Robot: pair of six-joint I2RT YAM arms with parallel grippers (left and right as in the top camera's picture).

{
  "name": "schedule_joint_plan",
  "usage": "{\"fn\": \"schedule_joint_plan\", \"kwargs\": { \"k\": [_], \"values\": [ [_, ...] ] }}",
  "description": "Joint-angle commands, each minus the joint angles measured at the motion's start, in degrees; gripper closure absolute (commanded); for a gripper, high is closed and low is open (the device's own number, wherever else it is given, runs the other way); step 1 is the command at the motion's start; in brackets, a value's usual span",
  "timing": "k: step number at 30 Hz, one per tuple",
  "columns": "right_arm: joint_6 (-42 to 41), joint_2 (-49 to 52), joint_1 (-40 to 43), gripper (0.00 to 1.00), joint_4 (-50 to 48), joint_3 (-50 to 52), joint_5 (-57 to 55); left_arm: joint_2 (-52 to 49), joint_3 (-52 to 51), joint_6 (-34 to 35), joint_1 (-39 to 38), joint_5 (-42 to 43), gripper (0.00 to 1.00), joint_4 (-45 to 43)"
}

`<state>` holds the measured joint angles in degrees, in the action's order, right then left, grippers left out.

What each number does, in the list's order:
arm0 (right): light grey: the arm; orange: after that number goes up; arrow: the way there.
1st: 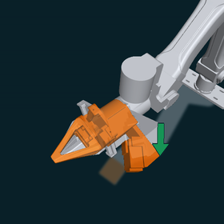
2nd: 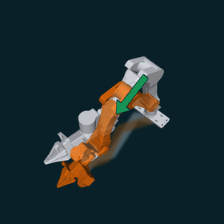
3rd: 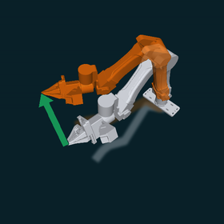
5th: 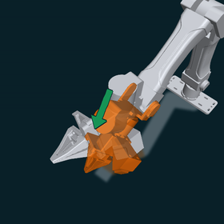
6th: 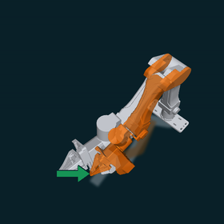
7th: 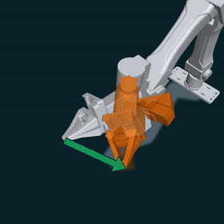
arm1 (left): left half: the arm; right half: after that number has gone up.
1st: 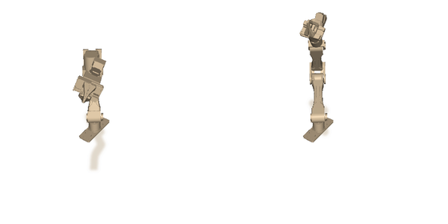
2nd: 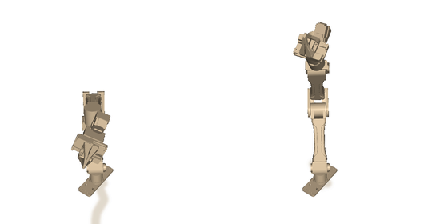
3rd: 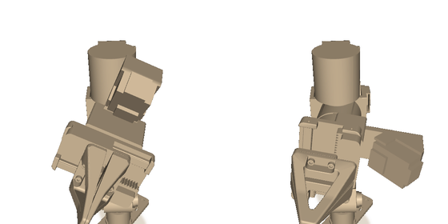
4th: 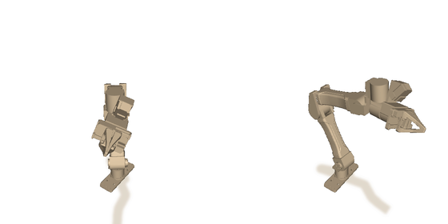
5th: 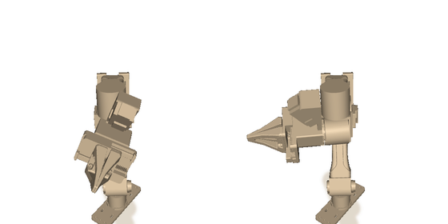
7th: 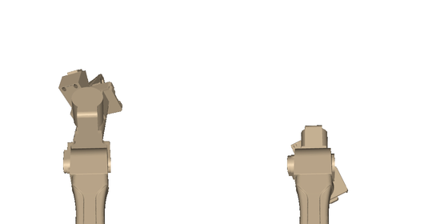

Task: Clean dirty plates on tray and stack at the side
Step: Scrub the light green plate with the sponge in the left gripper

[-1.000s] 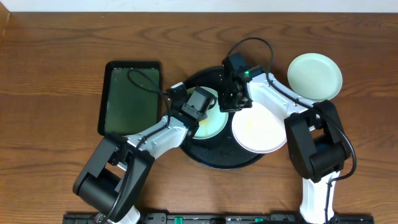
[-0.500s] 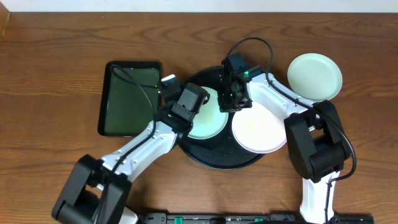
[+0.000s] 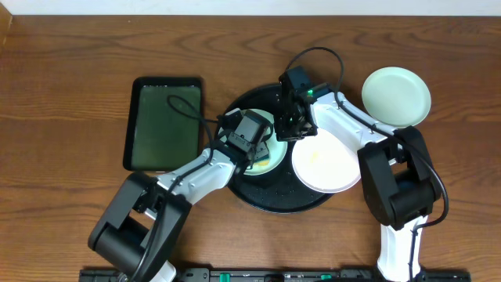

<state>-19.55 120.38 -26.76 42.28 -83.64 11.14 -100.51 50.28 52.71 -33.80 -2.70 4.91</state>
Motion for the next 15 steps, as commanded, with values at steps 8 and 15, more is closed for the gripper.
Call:
{"fn": "schedule_joint_plan", "kwargs": {
  "k": [8,15],
  "values": [
    [-0.13,0.92,-0.17,0.99,-0.07,0.17,-4.26,-2.58,-0.35,-6.84,0.20,-19.71,0.93,7.74],
    [-0.13,0.92,-0.17,0.99,0.22,0.17,-5.27,-0.83,-0.35,-6.86,0.20,-33.03,0.93,11.69]
  ]
}}
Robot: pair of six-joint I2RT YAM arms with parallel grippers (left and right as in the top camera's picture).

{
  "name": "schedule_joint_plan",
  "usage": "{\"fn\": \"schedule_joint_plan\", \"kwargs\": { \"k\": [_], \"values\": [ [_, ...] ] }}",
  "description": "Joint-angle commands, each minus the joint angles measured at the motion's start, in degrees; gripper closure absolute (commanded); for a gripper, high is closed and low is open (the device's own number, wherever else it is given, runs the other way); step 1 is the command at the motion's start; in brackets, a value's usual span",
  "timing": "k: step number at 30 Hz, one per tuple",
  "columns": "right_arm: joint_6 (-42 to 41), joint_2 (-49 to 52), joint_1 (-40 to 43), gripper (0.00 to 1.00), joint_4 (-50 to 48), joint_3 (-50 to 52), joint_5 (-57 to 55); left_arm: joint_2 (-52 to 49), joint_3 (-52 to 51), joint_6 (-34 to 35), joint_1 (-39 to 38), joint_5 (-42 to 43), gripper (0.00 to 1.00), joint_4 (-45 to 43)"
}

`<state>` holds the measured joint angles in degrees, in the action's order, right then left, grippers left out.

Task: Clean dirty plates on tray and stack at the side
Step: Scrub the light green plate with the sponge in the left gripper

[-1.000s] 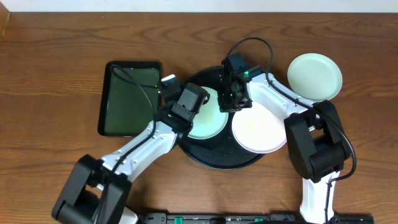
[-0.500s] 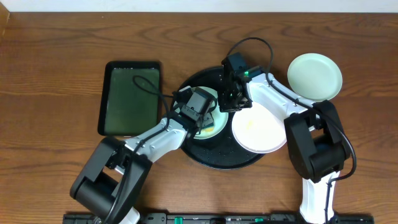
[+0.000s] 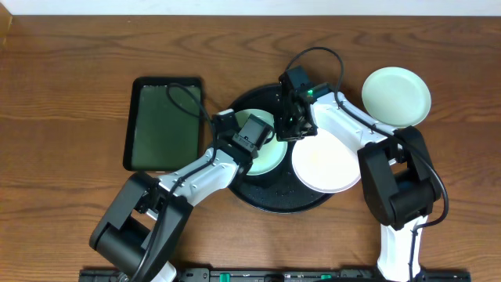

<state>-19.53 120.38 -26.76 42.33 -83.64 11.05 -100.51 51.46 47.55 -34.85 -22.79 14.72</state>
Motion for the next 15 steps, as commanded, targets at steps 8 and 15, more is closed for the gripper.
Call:
{"fn": "schedule_joint_plan", "kwargs": {
  "k": [8,15],
  "values": [
    [-0.13,0.92,-0.17,0.99,0.33,0.17,-5.25,5.16,-1.53,-4.48,1.29,-18.45,0.93,2.01],
    [3.93,-2.21,-0.17,0.99,0.09,-0.94,-5.27,17.14,-1.53,-4.44,2.05,-12.57,0.92,2.86]
  ]
}}
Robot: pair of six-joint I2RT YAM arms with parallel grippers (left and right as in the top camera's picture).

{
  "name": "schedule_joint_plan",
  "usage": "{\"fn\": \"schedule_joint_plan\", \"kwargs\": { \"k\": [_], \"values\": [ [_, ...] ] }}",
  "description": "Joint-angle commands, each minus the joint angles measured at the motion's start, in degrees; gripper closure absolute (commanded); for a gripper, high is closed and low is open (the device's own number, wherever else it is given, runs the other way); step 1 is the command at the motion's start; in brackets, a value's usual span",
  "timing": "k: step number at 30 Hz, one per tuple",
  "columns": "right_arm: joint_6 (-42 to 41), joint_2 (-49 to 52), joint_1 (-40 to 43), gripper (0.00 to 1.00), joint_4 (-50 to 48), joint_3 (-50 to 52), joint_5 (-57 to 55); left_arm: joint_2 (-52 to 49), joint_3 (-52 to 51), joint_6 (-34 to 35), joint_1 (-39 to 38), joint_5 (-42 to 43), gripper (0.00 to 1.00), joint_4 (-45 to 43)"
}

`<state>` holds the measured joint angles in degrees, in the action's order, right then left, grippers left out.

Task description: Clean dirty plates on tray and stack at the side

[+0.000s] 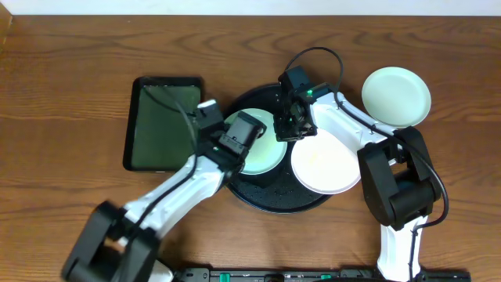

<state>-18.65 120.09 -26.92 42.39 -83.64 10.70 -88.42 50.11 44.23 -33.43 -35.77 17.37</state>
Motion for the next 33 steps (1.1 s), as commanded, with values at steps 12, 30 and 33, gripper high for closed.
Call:
{"fn": "schedule_joint_plan", "kwargs": {
  "k": [12,30,33],
  "values": [
    [15.50,-15.91,-3.87,0.99,1.29,-5.53,-33.88,19.78,-0.17,-1.14,15.15,11.37,0.92,8.96],
    [48.92,-19.87,-18.03,0.99,-12.70,-5.53,-69.51,19.93,-0.17,-13.62,29.51,21.64,0.92,13.49],
    [53.77,-19.87,-19.69,0.99,-16.41,-5.53,-72.50,19.93,-0.17,-13.79,29.51,21.66,0.92,13.68]
  ]
}}
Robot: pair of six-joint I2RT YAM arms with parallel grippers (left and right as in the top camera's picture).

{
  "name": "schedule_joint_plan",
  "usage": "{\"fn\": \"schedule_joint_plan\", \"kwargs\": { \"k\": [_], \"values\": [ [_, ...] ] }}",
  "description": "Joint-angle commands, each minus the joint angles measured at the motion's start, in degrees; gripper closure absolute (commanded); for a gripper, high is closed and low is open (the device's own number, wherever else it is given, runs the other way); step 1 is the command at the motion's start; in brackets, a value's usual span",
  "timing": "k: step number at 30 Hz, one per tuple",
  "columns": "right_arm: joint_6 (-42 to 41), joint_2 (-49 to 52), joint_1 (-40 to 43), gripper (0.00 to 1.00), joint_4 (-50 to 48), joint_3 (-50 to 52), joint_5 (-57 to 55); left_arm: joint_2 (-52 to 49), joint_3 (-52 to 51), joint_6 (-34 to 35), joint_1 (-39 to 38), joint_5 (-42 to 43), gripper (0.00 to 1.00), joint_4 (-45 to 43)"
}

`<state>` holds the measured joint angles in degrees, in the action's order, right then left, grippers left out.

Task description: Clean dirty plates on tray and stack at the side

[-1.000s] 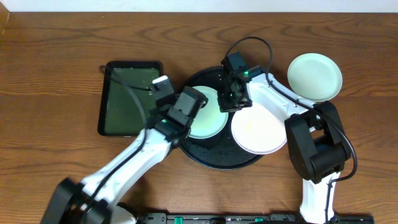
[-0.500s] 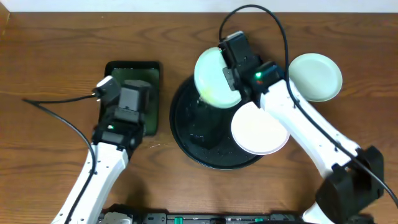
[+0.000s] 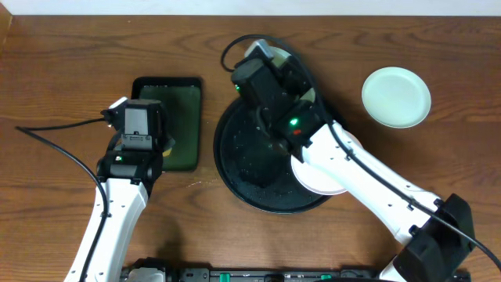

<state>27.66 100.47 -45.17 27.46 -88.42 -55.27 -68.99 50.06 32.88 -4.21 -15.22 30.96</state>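
Note:
The round black tray holds a white plate, half covered by my right arm. My right gripper is raised high over the tray's far edge, shut on a pale green plate whose rim peeks out behind it. A second pale green plate lies on the table at the right. My left gripper hangs over the rectangular green tray. A yellow sponge shows at its side, apparently in its grip; its fingers are hidden under the wrist.
The green tray sits left of the black tray with a narrow strip of wood between them. A black cable trails from my left arm over the table's left side.
My left gripper left the green plate and now sits over the green tray with the sponge. My right gripper has risen with the green plate, which is off the black tray.
My left gripper pressed the sponge on the green plate in the black tray while my right gripper held the plate's rim. It then stood further left across the plate. Now the left is over the green tray and the right holds the plate aloft.

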Motion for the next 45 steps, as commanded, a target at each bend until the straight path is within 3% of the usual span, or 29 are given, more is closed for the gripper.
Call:
{"fn": "schedule_joint_plan", "kwargs": {
  "k": [1,4,9,12,15,20,24,32,45],
  "values": [
    [9.25,-0.24,-1.86,0.99,-2.60,-0.74,-7.63,0.50,-0.13,-2.45,0.28,1.11,0.92,0.09],
    [12.48,-0.24,-2.56,0.99,-6.49,-0.74,-10.25,0.50,-0.13,-2.45,0.28,1.11,0.92,0.09],
    [10.01,-0.17,-2.08,0.99,-7.15,-0.72,-8.46,0.50,-0.13,-2.45,0.28,1.11,0.92,0.35],
    [2.43,-0.11,-0.81,0.99,2.40,-0.72,8.20,0.50,-0.13,-2.45,0.28,1.11,0.92,0.72],
    [4.52,0.85,1.95,0.99,10.12,-0.70,29.99,0.50,-0.13,-2.45,0.28,1.11,0.92,0.79],
    [-7.72,0.24,8.24,0.99,6.43,-0.72,27.78,0.50,-0.13,-2.45,0.28,1.11,0.92,1.14],
    [-9.62,0.02,17.40,0.99,5.90,-0.72,37.31,0.50,-0.13,-2.45,0.28,1.11,0.92,1.18],
    [-17.46,0.09,42.45,0.99,12.87,-0.66,70.03,0.50,-0.13,-2.43,0.28,1.11,0.92,1.16],
    [-32.41,0.09,68.48,0.99,11.45,6.56,70.34,0.50,-0.13,-2.43,0.28,1.11,0.92,1.16]
  ]
}}
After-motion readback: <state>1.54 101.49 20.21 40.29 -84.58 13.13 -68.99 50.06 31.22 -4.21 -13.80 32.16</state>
